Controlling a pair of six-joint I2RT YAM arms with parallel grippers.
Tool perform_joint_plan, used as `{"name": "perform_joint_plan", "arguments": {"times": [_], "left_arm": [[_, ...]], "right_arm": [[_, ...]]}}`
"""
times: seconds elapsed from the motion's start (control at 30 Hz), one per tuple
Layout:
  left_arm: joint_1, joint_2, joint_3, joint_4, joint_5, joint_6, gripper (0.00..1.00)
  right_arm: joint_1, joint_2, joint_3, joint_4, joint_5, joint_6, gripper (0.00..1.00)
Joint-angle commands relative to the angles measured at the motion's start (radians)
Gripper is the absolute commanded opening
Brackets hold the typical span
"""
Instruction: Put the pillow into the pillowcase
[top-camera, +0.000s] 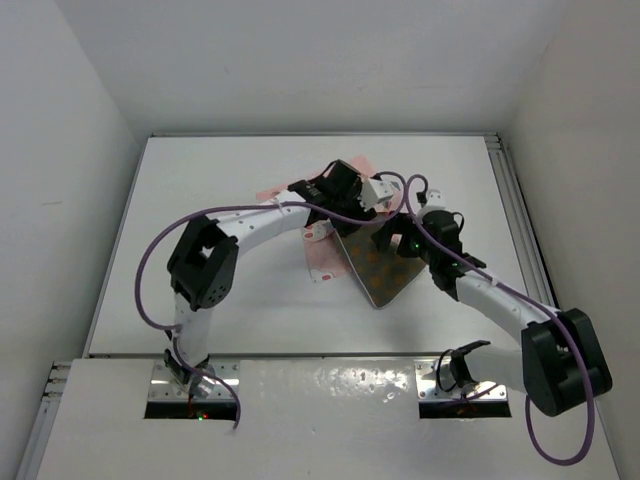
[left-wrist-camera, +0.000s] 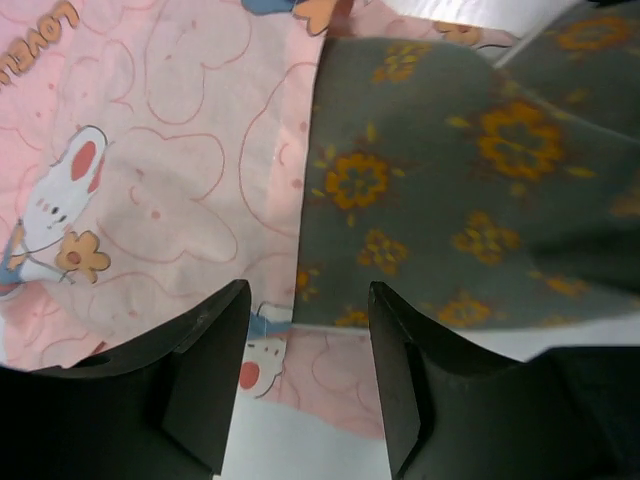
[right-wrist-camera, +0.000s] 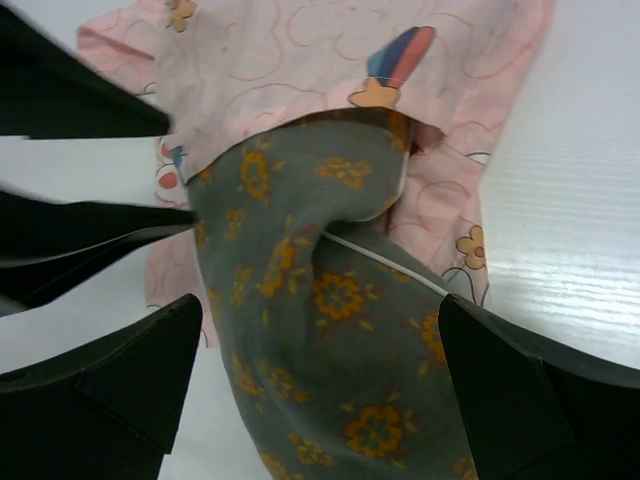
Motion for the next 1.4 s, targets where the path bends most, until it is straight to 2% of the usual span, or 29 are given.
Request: {"name": "perform_joint_plan", "arguments": {"times": [0.0, 0.07, 0.17, 0.27, 0.33, 0.43, 0.53, 0.57, 0.6, 0.63, 0.83, 1.0, 1.23, 1.37], "left_arm": [[0.009, 0.049, 0.026, 0.127, -0.068, -0.056, 0.49], [0.017, 0.094, 0.063, 0.146, -0.134, -0.056, 0.46], [0.032, 0.149, 0.117, 0.156, -0.157, -0.07, 0.39], [0.038, 0.174, 0.123, 0.152, -0.153, -0.073, 0.2], [0.043, 0.174, 0.118, 0.126, -0.124, -0.084, 0.01], [0.052, 0.157, 0.126, 0.072, -0.053, -0.099, 0.0], [0.055, 0.129, 0.14, 0.029, -0.024, -0.099, 0.0], [0.057, 0.123, 0.143, 0.023, -0.022, -0.097, 0.0], [0.058, 0.108, 0.148, 0.015, -0.021, -0.102, 0.0], [0.06, 0.103, 0.151, 0.012, -0.019, -0.102, 0.0], [0.06, 0.029, 0.175, -0.048, 0.014, -0.136, 0.0], [0.038, -0.038, 0.132, -0.057, 0.028, -0.127, 0.0], [0.037, -0.049, 0.151, -0.077, 0.021, -0.099, 0.0], [0.038, -0.047, 0.111, -0.052, -0.01, -0.084, 0.0]], "right_arm": [[0.0, 0.015, 0.032, 0.085, -0.094, -0.071, 0.99], [0.003, 0.055, 0.046, 0.088, -0.066, -0.068, 0.99], [0.003, 0.145, 0.078, 0.108, -0.043, -0.065, 0.99], [0.003, 0.232, 0.114, 0.108, -0.062, -0.043, 0.99], [0.005, 0.257, 0.118, 0.122, -0.074, -0.02, 0.97], [0.007, 0.286, 0.079, 0.227, -0.123, 0.021, 0.85], [0.0, 0.329, 0.046, 0.323, -0.132, 0.102, 0.52], [-0.013, 0.342, 0.043, 0.335, -0.135, 0.127, 0.23], [-0.024, 0.358, 0.045, 0.336, -0.143, 0.165, 0.06], [-0.027, 0.362, 0.046, 0.335, -0.144, 0.181, 0.0], [-0.047, 0.336, 0.025, 0.373, -0.181, 0.205, 0.0], [-0.055, 0.314, 0.006, 0.418, -0.195, 0.241, 0.0], [-0.055, 0.276, -0.003, 0.416, -0.21, 0.241, 0.0], [-0.052, 0.254, -0.012, 0.401, -0.213, 0.23, 0.0]]}}
